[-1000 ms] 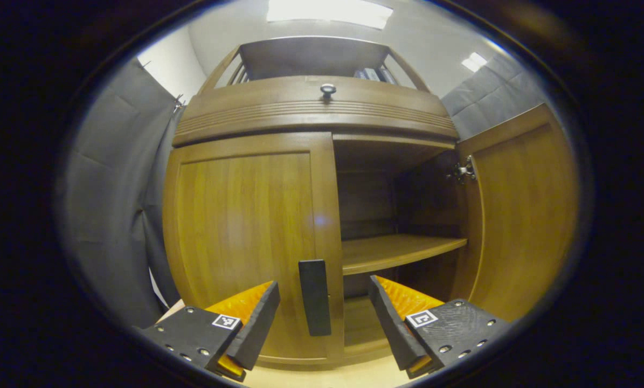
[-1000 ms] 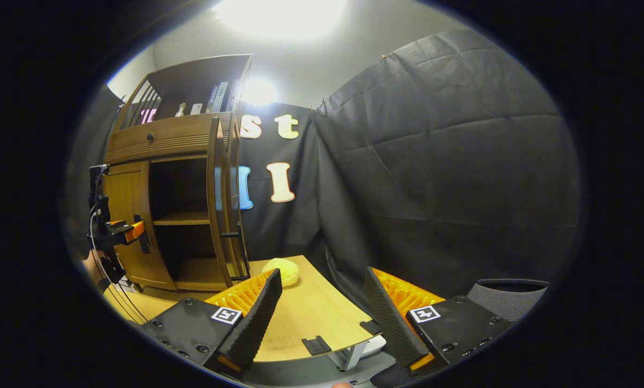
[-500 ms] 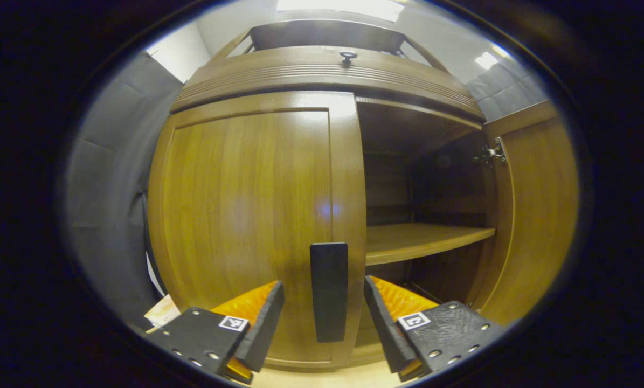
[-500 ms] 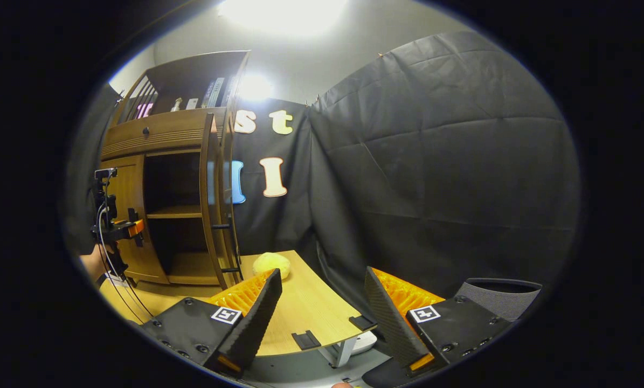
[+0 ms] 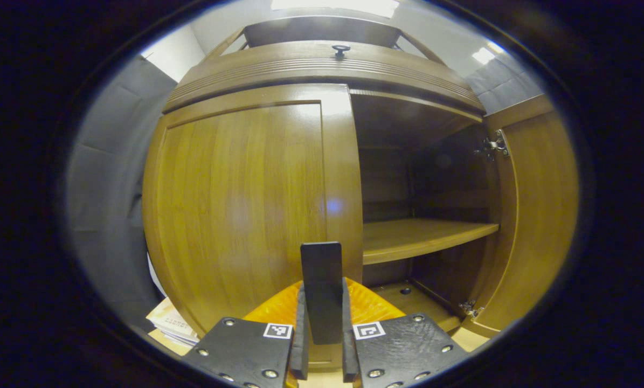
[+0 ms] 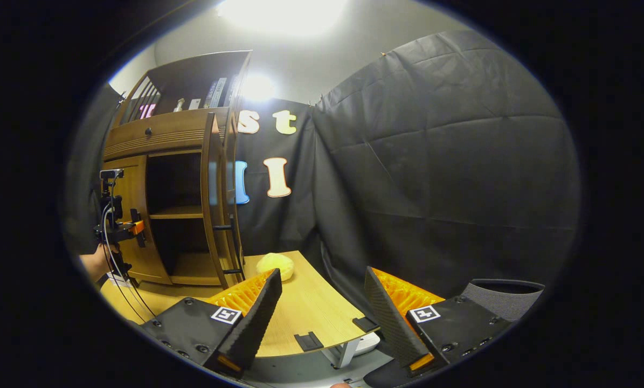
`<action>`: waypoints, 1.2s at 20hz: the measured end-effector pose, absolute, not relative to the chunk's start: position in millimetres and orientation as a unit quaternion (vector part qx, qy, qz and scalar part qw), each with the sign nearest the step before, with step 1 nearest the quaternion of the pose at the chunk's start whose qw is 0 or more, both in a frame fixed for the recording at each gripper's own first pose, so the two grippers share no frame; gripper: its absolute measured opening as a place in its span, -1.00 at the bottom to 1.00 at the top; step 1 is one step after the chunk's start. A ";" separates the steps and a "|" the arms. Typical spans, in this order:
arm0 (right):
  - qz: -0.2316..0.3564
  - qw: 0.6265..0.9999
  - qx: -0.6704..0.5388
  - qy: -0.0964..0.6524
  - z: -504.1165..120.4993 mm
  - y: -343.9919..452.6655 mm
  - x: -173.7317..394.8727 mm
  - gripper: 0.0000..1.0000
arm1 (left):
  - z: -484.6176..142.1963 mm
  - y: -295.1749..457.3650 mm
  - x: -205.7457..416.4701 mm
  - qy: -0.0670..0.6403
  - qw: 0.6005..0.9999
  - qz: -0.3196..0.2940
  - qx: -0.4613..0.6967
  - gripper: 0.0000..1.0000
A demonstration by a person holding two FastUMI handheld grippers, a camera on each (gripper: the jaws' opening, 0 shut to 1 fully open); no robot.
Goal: Open the right door of the double-door shoe cabinet with the right hand, and open the left door with the left hand.
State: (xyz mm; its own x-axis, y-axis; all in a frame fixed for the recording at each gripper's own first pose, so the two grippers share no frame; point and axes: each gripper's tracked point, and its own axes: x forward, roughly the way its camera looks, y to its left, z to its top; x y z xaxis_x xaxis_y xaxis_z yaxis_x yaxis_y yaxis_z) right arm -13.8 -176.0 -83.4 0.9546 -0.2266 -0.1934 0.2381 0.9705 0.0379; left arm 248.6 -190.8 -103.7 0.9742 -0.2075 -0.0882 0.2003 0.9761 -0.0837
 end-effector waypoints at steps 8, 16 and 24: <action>-0.088 0.992 0.035 0.087 -80.9 -161.5 0.6 0.84 | -99.4 -181.1 217.0 0.055 0.991 -0.118 -0.045 -0.51; -0.041 0.995 0.037 0.078 -76.0 -131.0 19.6 0.94 | -95.6 -156.3 168.6 0.058 0.990 -0.122 -0.050 -0.51; 0.005 0.997 0.037 0.071 -73.4 -95.0 35.5 0.94 | -93.5 -125.6 124.8 0.064 0.989 -0.118 -0.056 -0.57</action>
